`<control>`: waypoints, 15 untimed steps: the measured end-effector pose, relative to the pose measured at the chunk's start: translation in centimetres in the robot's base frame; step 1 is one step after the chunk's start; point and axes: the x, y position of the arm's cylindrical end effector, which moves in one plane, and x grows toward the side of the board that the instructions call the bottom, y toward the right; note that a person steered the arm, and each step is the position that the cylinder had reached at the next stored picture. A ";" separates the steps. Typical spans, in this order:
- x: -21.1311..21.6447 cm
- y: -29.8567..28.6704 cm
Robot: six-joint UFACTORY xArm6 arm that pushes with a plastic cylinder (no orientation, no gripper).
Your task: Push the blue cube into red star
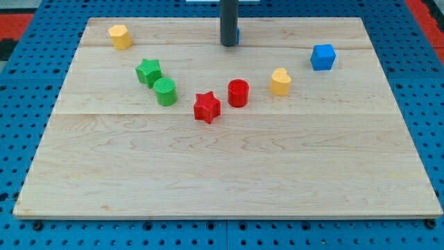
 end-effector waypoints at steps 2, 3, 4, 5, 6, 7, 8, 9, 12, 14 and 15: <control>1.5 0.0; 1.5 0.1; 0.7 2.2; -2.8 9.8; -2.5 15.5; 1.3 19.9; 5.4 20.3; 7.9 19.4; 7.9 3.5; 6.2 -0.5; 7.0 -0.9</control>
